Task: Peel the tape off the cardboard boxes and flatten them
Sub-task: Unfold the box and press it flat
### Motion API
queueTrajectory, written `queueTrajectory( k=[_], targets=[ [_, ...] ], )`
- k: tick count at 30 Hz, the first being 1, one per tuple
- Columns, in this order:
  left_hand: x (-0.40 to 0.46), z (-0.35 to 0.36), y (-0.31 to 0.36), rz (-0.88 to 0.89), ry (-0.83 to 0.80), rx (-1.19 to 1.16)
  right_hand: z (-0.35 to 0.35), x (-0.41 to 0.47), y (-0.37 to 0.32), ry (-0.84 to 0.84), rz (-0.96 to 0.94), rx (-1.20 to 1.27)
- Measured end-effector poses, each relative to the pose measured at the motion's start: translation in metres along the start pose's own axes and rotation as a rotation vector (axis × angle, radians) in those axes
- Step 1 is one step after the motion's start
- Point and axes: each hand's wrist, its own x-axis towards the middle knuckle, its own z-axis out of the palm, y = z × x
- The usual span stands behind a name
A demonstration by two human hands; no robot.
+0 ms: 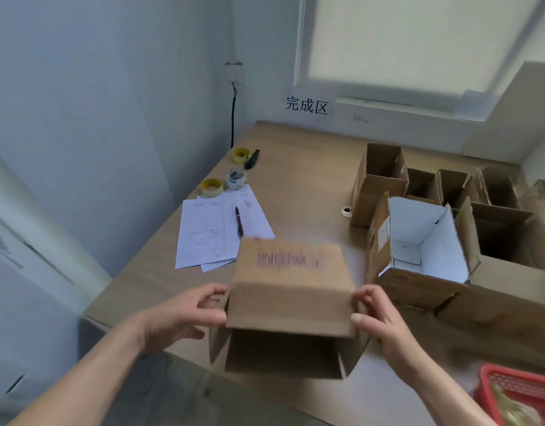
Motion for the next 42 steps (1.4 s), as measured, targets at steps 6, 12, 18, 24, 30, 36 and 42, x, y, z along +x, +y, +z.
queueTrajectory(
  k=[6, 12, 18, 24, 30, 36, 42],
  targets=[
    [0.034, 0.028, -0.039, -0.375, 0.293, -0.075, 0.016, 0.003, 0.040, 0.161, 0.419, -0.239],
    [0.059, 0.050, -0.023, -0.107, 0.463, -0.223, 0.045, 0.019, 0.018, 0.198, 0.420, 0.062],
    [0.043, 0.023, -0.014, 0.097, 0.527, -0.455, 0.017, 0.019, -0.005, 0.317, 0.235, 0.420],
    [0.053, 0.029, 0.010, -0.113, 0.566, -0.096, 0.027, 0.022, -0.017, 0.283, 0.331, -0.231],
    [0.074, 0.041, 0.030, -0.264, 0.762, 0.486, 0.046, 0.040, -0.037, 0.305, 0.357, -0.740],
    [0.074, 0.033, 0.037, -0.313, 0.586, 0.253, 0.045, 0.048, -0.047, 0.206, 0.379, -0.448],
    [0.074, 0.031, 0.031, -0.286, 0.654, 0.013, 0.051, 0.049, -0.043, 0.257, 0.451, -0.104]
  ],
)
